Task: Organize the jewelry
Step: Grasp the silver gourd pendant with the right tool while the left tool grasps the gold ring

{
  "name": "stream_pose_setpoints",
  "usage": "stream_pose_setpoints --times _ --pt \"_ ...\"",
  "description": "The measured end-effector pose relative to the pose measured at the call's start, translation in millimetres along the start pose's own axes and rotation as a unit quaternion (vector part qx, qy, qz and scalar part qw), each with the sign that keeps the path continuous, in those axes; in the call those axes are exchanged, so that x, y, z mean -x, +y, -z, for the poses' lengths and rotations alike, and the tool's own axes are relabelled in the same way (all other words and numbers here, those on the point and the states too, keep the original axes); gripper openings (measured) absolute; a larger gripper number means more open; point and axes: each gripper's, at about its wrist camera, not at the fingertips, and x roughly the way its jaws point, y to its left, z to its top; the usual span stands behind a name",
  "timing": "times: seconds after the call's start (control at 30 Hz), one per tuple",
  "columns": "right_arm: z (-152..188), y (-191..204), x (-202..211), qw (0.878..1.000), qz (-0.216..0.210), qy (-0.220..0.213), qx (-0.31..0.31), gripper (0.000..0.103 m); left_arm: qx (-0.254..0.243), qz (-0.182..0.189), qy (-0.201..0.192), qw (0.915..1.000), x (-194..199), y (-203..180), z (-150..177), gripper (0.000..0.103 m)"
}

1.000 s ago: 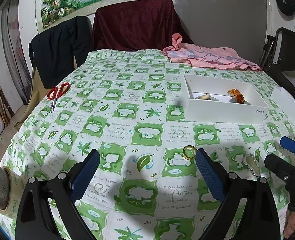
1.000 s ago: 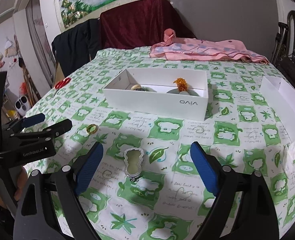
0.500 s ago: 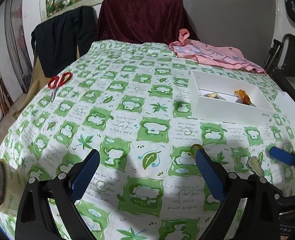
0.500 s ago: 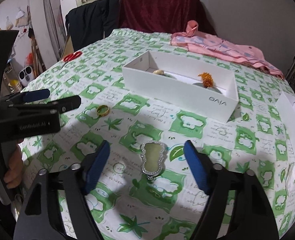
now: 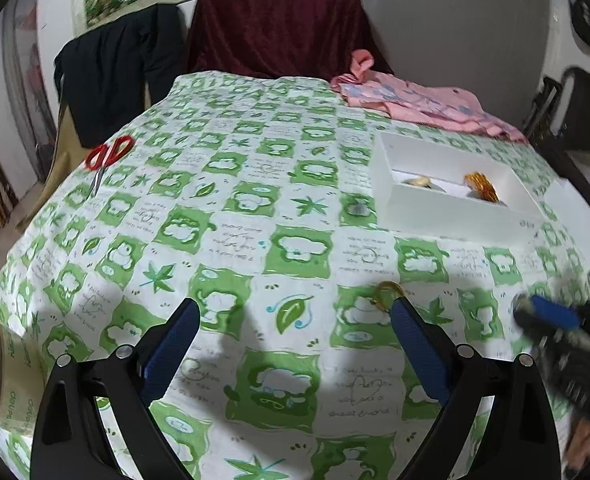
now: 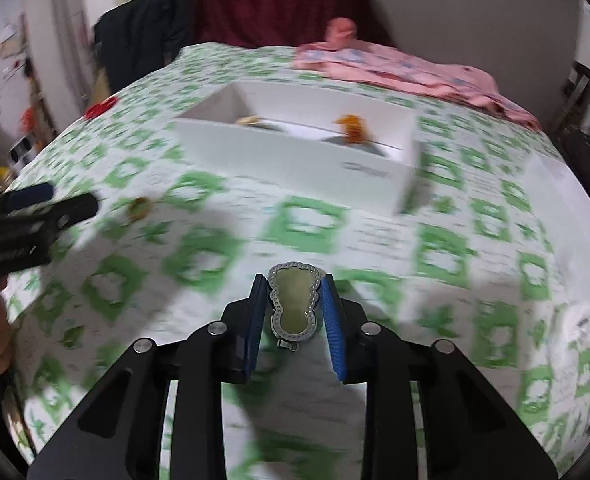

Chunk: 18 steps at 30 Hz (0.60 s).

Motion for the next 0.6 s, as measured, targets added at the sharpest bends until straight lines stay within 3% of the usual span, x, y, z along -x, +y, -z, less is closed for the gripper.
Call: stream_pose_setpoints --times 0.2,0.33,0.37,0.43,0.6 --pt "1 -10 0 1.000 -0.013 0.000 -0.018 0.027 -0.054 0.009 0.003 0.9985 -2 -24 3 0.095" --pt "1 -15 0 0.999 -0.029 -0.002 -0.034 0.028 -0.073 0.036 0.017 0.9965 -11 -35 -2 0.094" --pt "1 -17 1 0.999 -0.031 -0.004 -0.039 0.030 -0.076 0.040 0.019 0.9962 -12 -37 -4 0.094" --pt "2 -19 3 0.998 -0.032 -0.009 -0.044 0.042 -0.083 0.042 0.021 0.9955 -17 -42 -7 0.093" --pt "2 -20 9 0.998 -0.032 -0.023 -0.046 0.047 -0.095 0.050 0.027 0.9938 -23 -48 -10 0.086"
